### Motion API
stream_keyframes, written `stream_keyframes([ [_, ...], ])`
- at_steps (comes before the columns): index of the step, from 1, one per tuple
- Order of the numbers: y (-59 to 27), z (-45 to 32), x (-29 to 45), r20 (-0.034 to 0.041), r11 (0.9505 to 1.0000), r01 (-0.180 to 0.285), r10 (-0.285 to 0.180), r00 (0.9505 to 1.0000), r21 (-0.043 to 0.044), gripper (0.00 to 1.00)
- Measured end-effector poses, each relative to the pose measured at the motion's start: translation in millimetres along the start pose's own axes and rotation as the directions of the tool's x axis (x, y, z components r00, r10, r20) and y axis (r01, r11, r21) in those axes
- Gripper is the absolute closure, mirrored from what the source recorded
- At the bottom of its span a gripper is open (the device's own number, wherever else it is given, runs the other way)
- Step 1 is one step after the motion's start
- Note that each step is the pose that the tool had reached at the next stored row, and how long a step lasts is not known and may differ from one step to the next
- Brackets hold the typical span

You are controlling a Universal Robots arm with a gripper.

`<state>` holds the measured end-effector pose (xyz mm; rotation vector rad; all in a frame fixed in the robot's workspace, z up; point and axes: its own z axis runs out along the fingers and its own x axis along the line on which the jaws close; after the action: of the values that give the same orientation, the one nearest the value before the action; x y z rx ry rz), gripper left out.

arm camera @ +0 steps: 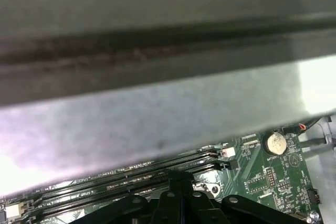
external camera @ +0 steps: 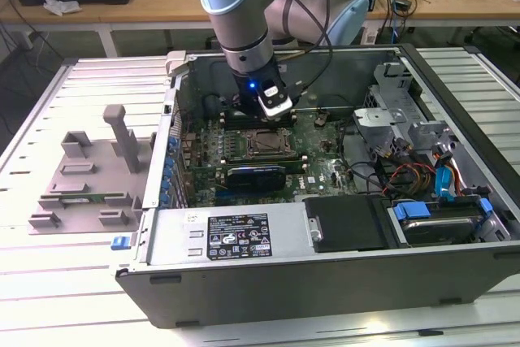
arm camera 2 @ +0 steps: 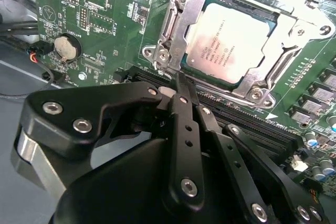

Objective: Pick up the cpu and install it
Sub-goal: 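Install the first cpu locking lever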

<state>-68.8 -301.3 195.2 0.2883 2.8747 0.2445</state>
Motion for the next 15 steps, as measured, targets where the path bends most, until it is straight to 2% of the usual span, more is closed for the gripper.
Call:
stream_keyframes([
  [9, 0.4, -1.3, -0.4, -0.0002, 1.0000, 0.000, 0.000, 1.0000, -0.0008, 0.89],
  [13, 1.8, -8.4, -2.1, 0.0000, 1.0000, 0.000, 0.000, 1.0000, 0.0000, 0.89],
  [14, 2.5, -12.2, -2.9, 0.0004, 1.0000, 0.001, -0.001, 1.0000, 0.0024, 0.89],
  [15, 3.6, -17.8, -4.2, 0.0019, 0.9999, 0.003, -0.003, 1.0000, 0.0108, 0.89],
])
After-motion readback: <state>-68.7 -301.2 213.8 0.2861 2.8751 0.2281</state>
